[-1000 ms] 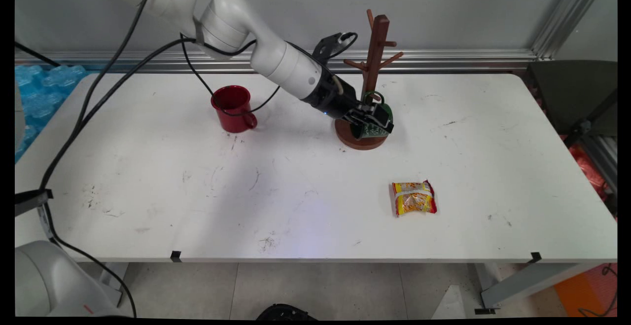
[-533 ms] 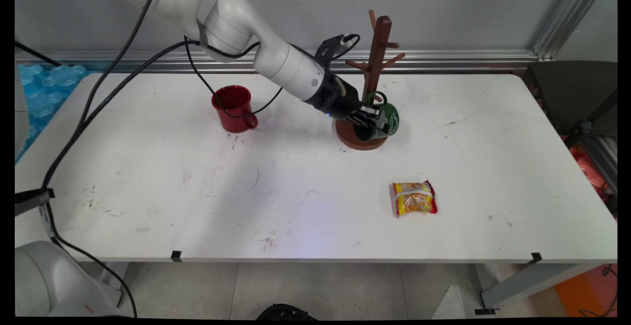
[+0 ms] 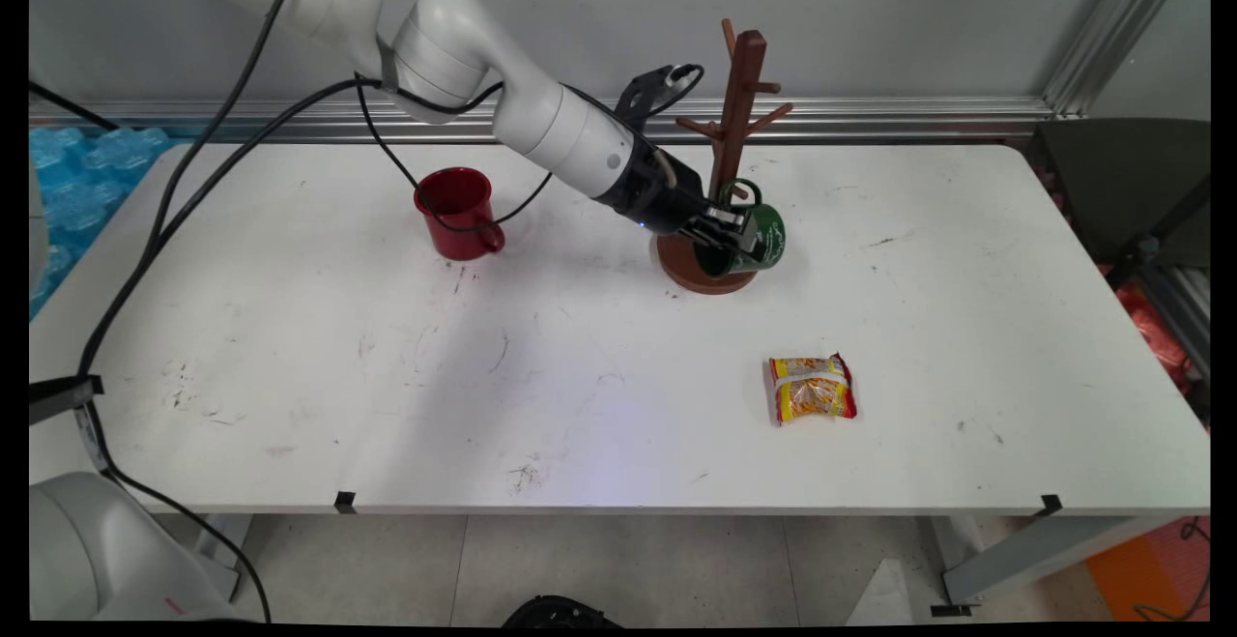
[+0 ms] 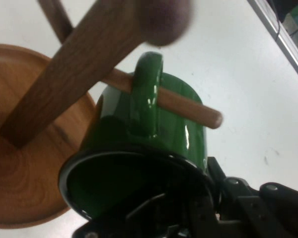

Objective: Place the picked object on the table

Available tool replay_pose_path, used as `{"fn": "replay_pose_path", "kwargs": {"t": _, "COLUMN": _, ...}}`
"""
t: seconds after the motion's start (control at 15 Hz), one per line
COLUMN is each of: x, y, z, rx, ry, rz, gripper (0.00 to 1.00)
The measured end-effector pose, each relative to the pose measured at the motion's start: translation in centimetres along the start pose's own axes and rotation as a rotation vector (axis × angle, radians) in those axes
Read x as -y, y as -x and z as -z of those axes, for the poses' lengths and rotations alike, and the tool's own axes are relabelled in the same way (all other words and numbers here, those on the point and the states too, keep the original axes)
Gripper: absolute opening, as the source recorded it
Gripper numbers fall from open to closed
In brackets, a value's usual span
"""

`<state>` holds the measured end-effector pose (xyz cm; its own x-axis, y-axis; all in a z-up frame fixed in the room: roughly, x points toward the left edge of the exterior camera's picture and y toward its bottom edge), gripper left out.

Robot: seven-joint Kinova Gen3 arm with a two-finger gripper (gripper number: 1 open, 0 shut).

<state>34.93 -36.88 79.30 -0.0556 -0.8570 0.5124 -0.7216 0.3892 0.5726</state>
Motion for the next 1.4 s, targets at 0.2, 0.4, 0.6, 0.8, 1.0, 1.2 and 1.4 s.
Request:
{"fn": "replay_pose_path", "kwargs": {"t": 0.2, "x": -0.1, "y": -0.1, "z": 0.4, "rx": -0.007, "ry": 0.008, "rz": -0.011, "gripper": 0.00}}
{"fn": "replay_pose_path", "kwargs": {"t": 0.4, "x": -0.2, "y": -0.3, "z": 0.9, "rx": -0.018, "ry": 0.017, "rz": -0.028, "gripper": 0.00}}
{"fn": "replay_pose_path", "kwargs": {"t": 0.6, "x": -0.5, "y": -0.5, "z": 1.5, "rx": -0.028, "ry": 0.026, "rz": -0.043, "gripper": 0.00}}
{"fn": "replay_pose_path", "kwargs": {"t": 0.8, "x": -0.9, "y": -0.3, "z": 2.2, "rx": -0.028, "ry": 0.038, "rz": -0.059, "gripper": 0.00}}
{"fn": "replay_pose_path", "kwargs": {"t": 1.0, "x": -1.4, "y": 0.0, "z": 2.8, "rx": -0.025, "ry": 0.054, "rz": -0.079, "gripper": 0.00}}
{"fn": "replay_pose_path", "kwargs": {"t": 1.2, "x": -2.0, "y": 0.2, "z": 3.4, "rx": -0.025, "ry": 0.071, "rz": -0.099, "gripper": 0.00}}
{"fn": "replay_pose_path", "kwargs": {"t": 1.4, "x": -2.5, "y": 0.2, "z": 3.8, "rx": -0.025, "ry": 0.085, "rz": -0.114, "gripper": 0.00}}
